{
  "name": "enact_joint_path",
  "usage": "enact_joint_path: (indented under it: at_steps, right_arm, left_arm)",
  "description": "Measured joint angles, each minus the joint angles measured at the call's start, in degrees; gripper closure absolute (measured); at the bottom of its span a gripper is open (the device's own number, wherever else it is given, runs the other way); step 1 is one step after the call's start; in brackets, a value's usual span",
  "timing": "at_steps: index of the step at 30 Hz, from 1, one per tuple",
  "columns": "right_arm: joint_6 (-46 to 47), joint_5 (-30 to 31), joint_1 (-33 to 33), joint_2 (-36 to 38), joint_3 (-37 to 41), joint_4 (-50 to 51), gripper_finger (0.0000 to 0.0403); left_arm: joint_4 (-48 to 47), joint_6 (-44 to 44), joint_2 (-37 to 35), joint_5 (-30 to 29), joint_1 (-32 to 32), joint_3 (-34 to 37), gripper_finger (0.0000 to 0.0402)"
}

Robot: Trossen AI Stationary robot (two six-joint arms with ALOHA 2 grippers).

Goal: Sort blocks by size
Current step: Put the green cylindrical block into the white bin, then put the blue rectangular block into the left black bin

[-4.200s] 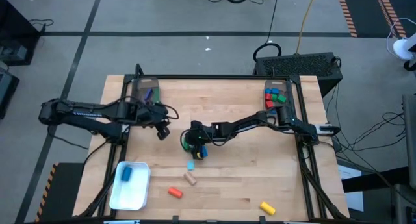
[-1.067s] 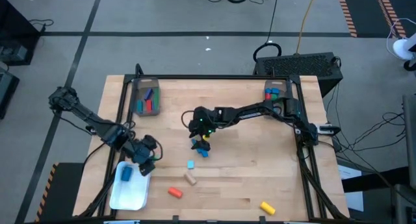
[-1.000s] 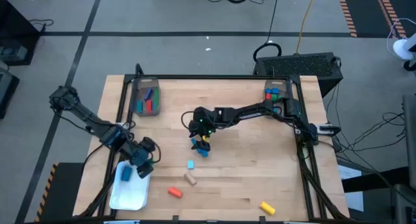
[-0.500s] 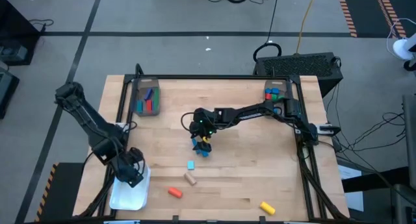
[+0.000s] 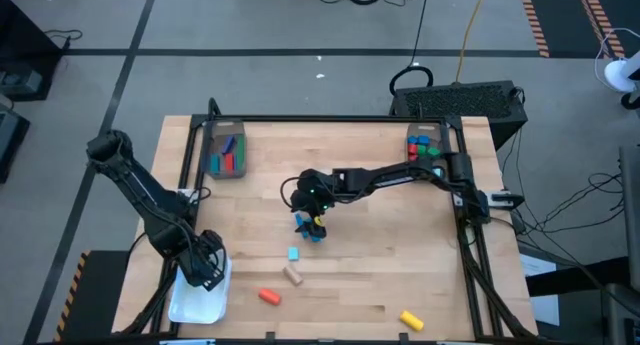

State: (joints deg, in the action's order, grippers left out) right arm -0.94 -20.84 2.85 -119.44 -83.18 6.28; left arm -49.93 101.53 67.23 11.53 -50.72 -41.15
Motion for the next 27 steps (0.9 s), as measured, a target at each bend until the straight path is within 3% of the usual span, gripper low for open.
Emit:
enact_joint_path:
  at_steps: [6,10,13,18,22,27]
  right_arm:
    - [-1.77,1.22,-1.01,0.17,0.00,3.62,0.0090]
    - [-5.06,8.54,-2.13,0.14,0.00,7.97,0.0090]
    - [-6.15,13.20,-2.73,0.14,0.02,8.90,0.0090]
    - [-5.36,14.24,-3.24,-0.23,0.02,8.56,0.0090]
    - [-0.27,14.82,-3.56,-0.30,0.04,7.51,0.0090]
    - [7.80,14.88,-3.85,-0.99,0.10,5.51,0.0090]
  left_arm:
    - [0.00,-0.33,0.29,-0.54,0.00,0.00,0.0245]
    - [-0.05,-1.80,0.60,-2.24,0.00,0.00,0.0241]
    - [-0.13,-1.92,0.69,-4.01,0.00,0.00,0.0221]
    - [-1.22,-1.87,0.69,-5.40,0.00,0.00,0.0164]
    - [-3.60,-2.64,0.69,-4.41,0.01,0.00,0.0128]
    - [-3.61,-2.94,0.69,-2.09,0.00,0.00,0.0124]
